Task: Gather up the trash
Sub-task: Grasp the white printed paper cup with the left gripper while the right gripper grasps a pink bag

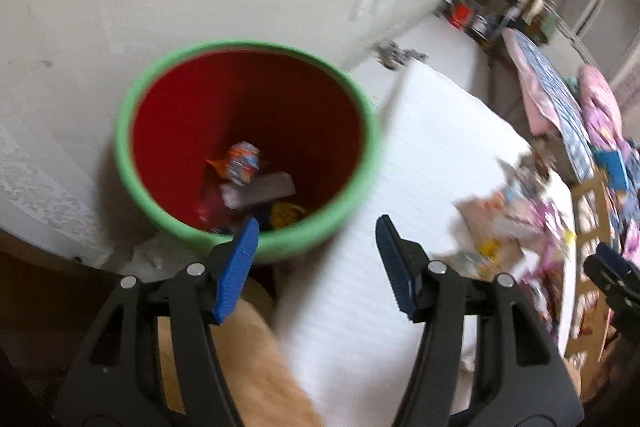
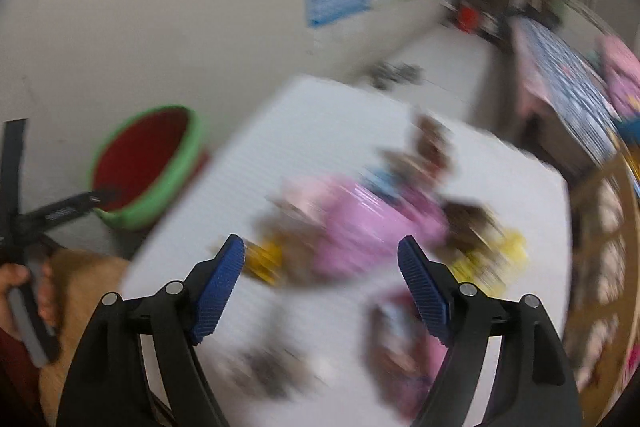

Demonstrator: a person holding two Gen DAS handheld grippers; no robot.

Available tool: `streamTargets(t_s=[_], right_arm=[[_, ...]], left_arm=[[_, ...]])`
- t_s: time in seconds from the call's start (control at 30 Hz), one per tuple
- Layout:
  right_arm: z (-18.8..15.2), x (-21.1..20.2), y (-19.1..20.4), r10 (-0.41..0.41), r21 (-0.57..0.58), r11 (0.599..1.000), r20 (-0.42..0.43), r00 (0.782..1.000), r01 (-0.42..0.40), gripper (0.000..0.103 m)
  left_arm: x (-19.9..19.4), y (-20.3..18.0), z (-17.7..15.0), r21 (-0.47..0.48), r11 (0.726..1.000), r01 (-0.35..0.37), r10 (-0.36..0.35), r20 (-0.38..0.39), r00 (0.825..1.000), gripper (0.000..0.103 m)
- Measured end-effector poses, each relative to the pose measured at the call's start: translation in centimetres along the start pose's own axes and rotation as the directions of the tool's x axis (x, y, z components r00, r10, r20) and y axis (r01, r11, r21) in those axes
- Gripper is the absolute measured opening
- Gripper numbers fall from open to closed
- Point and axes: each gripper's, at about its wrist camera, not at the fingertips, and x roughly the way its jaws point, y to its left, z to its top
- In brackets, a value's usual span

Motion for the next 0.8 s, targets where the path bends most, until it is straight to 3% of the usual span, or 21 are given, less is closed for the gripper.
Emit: streamTargets(t_s=[0.2,0.47,0.7,0.73,0.77,0.8], right_arm=[[-5.4,-1.6,-6.3,-0.078,0.126,0.988,-0.047,0.996,0.084,0.077],[-9.0,0.5,-8.7,-0.031,0.197,0.979,-0.136,0.99,0.058,0.08],[-11.0,3.5,-9.4,0.001,0.223,0.974,-0.228,0.974,0.051,0.08],[-11.4,3.6,-9.6,0.028,0.246,0.969,-0.233,0.972,0.031,0.075],[-11.7,3.8,-9.8,0.054,0.273,0.962,-0.236,0.97,0.013,0.06],[-12.0,3.9,-10.1,0.079,0.302,0.953,-0.24,0.967,-0.003,0.055]], left_arm=[[0.5,-5.2,-3.4,0.057,0.996,0.066,-0.062,-0.064,0.996,0.06],[0.4,-11.6,-7.6,0.24,0.962,0.131,-0.103,-0.128,0.986,0.069],[0.3,-13.0,-8.4,0.277,0.95,0.147,-0.109,-0.147,0.983,0.072],[0.2,-13.0,-8.4,0.278,0.948,0.152,-0.115,-0.148,0.982,0.073],[0.1,-13.0,-8.4,0.28,0.947,0.157,-0.12,-0.148,0.982,0.074],[0.1,-13.0,-8.4,0.281,0.946,0.161,-0.124,-0.148,0.981,0.075]])
